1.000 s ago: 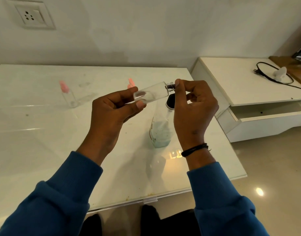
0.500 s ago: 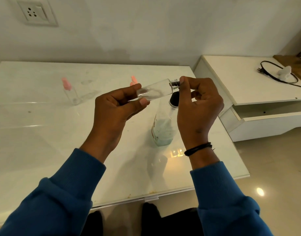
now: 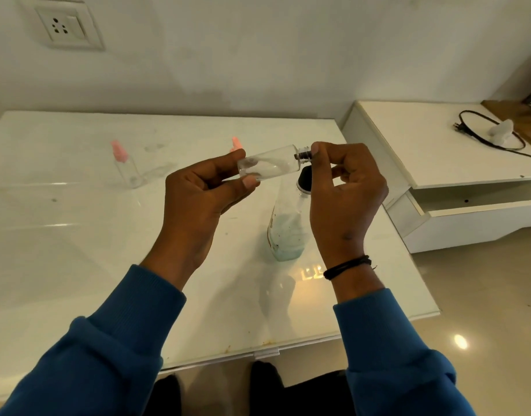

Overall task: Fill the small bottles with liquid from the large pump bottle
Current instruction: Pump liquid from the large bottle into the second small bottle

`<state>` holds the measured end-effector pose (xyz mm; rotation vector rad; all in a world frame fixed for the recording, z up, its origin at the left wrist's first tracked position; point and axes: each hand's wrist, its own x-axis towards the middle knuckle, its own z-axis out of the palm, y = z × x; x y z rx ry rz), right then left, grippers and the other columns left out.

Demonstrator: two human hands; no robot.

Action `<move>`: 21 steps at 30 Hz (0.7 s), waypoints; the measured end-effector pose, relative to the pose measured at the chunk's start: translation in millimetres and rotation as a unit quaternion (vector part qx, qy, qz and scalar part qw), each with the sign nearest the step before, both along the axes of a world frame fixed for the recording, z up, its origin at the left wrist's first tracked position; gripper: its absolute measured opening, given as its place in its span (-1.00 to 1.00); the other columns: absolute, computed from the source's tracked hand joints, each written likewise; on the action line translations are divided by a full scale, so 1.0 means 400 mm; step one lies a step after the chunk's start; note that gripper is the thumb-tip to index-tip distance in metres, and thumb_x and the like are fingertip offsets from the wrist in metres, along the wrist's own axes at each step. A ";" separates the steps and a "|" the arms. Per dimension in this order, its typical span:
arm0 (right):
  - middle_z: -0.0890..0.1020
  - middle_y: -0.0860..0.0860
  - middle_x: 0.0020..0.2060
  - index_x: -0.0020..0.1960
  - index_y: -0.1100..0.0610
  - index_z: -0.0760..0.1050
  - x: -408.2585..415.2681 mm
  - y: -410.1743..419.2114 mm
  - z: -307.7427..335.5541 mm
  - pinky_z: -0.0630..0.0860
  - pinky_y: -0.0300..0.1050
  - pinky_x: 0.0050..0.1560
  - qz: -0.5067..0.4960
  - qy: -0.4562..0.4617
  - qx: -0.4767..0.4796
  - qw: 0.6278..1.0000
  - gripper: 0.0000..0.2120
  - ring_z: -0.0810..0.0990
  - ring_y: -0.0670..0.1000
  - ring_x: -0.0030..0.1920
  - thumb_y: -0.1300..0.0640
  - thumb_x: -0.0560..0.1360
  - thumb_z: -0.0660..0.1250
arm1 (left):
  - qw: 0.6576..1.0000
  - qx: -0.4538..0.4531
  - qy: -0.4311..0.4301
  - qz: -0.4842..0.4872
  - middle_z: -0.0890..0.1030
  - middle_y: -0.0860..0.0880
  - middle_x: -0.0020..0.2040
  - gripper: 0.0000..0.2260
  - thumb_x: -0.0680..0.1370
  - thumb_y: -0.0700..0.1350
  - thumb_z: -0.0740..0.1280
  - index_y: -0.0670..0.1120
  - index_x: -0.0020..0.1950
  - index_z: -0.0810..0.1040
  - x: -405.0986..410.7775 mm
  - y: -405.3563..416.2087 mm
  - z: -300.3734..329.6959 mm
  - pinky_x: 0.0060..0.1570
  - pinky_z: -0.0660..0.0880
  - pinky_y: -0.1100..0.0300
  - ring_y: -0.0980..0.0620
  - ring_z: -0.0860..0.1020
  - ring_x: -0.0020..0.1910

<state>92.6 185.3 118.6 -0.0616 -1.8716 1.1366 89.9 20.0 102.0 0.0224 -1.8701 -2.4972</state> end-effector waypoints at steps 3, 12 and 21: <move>0.59 -0.17 -0.25 -0.16 -0.06 0.53 -0.002 0.007 0.011 0.46 -0.38 -0.22 0.004 0.003 -0.002 1.000 -0.83 0.58 -0.13 -0.23 0.16 0.53 0.43 | 1.000 0.006 0.004 -0.001 0.71 -0.13 0.16 -0.53 0.39 -0.26 0.51 -0.24 0.29 0.61 0.004 0.005 0.004 0.21 0.61 -0.02 -0.10 0.69 0.15; 0.62 -0.12 -0.24 -0.16 -0.04 0.54 0.002 0.004 0.006 0.47 -0.38 -0.22 0.011 0.000 -0.006 1.000 -0.84 0.60 -0.12 -0.22 0.17 0.54 0.43 | 1.000 -0.002 0.017 0.000 0.72 -0.11 0.13 -0.55 0.41 -0.28 0.51 -0.23 0.30 0.61 0.005 0.002 0.001 0.21 0.60 -0.02 -0.09 0.68 0.16; 0.64 -0.10 -0.23 -0.15 -0.06 0.53 0.005 -0.001 0.009 0.56 -0.18 -0.21 0.004 -0.001 0.012 1.000 -0.84 0.63 0.01 -0.20 0.15 0.54 0.43 | 1.000 0.005 0.028 0.000 0.71 -0.12 0.17 -0.55 0.33 -0.15 0.52 -0.12 0.23 0.66 0.009 -0.003 -0.014 0.27 0.55 -0.10 -0.13 0.67 0.19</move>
